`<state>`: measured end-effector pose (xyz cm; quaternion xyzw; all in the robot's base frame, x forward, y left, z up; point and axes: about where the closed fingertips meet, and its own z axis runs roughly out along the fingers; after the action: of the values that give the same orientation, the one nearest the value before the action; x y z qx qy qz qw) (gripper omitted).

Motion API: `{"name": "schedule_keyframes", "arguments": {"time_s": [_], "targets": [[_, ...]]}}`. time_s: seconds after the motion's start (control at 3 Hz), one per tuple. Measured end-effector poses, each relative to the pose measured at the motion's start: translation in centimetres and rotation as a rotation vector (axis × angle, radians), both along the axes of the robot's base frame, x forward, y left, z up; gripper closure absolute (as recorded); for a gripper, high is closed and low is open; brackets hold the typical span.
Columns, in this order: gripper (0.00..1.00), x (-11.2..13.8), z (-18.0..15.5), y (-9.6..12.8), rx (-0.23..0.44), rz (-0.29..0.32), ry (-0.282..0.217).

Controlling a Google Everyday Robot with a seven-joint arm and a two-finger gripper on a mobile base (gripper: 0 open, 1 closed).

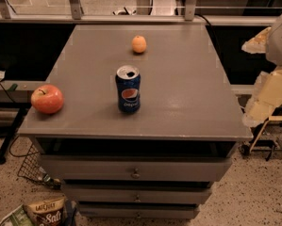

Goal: Pick pepsi can

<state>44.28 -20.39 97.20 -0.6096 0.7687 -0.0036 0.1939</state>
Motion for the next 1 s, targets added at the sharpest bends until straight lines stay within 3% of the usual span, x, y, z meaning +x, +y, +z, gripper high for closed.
{"name": "schedule_keyframes", "arguments": {"time_s": [0.67,1.0], "targets": [[0.00,1.9,-1.6,7.4,0.262,0.163,-0.005],[0.00,3.1,-2.3,11.3,0.365,0.191,-0.006]]}}
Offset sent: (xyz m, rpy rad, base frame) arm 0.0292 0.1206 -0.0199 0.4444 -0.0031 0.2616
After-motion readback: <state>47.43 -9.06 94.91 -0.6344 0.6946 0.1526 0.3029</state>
